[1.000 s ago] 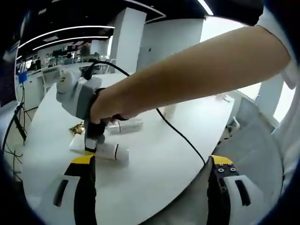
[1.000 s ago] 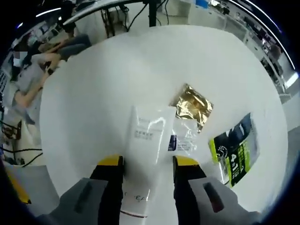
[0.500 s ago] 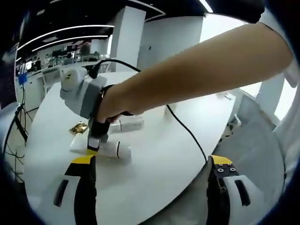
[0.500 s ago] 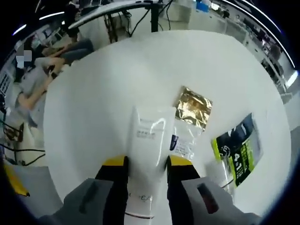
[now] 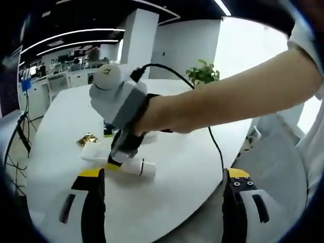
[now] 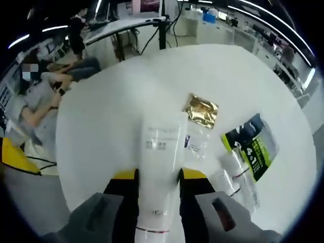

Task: Arrange the skincare products in the storage area until every visible bottle or jar stands upright without overlapping.

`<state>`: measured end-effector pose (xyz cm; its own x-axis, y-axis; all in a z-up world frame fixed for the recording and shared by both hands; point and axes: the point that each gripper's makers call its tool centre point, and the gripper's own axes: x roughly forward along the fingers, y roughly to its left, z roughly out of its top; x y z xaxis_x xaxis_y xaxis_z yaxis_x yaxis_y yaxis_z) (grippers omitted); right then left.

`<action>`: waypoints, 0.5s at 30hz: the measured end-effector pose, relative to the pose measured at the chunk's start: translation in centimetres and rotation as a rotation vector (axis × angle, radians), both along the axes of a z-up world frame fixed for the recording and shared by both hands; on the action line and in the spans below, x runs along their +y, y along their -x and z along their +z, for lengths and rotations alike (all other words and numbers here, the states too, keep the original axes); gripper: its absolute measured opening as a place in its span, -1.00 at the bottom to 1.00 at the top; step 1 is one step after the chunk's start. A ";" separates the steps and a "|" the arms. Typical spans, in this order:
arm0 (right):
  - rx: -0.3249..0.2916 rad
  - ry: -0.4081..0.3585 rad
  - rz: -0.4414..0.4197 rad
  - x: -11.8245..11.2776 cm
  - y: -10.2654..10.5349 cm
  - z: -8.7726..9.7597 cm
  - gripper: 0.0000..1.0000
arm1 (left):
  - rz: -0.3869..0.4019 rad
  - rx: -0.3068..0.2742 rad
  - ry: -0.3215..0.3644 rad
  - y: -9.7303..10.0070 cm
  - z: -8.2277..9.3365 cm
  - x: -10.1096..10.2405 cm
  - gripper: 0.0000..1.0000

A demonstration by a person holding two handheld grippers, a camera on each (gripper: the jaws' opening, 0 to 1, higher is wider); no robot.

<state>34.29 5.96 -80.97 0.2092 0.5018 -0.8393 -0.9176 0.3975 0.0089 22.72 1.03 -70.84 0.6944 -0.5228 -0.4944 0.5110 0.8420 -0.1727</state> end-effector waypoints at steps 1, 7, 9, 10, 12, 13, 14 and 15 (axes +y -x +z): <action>0.001 -0.024 -0.017 -0.4 0.5 0.4 -0.41 | 0.004 -0.007 0.000 -0.1 0.1 0.1 0.75; -0.041 -0.089 -0.073 -2.6 1.4 1.8 -0.41 | 0.022 -0.046 0.038 -0.4 1.2 0.1 0.74; -0.062 -0.118 -0.096 -3.4 1.8 2.7 -0.42 | 0.029 -0.049 0.063 -0.6 1.3 0.3 0.74; -0.077 -0.139 -0.109 -3.9 2.0 3.3 -0.42 | 0.032 -0.044 0.075 -0.5 1.3 0.2 0.74; -0.094 -0.162 -0.132 -4.6 2.2 4.1 -0.42 | 0.030 -0.037 0.091 -0.5 1.3 0.1 0.74; -0.098 -0.169 -0.138 -4.8 2.1 4.2 -0.42 | 0.029 -0.034 0.096 -0.5 1.3 0.0 0.74; -0.109 -0.182 -0.151 -5.2 2.3 4.7 -0.42 | 0.024 -0.030 0.100 -0.4 1.3 -0.2 0.75; -0.118 -0.189 -0.159 -5.5 2.5 5.0 -0.42 | 0.016 -0.030 0.100 -0.3 1.4 -0.3 0.75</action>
<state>31.75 0.48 -75.94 0.3886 0.6004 -0.6989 -0.8431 0.5377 -0.0068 23.03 0.76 -69.47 0.7170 -0.5571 -0.4190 0.5036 0.8296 -0.2413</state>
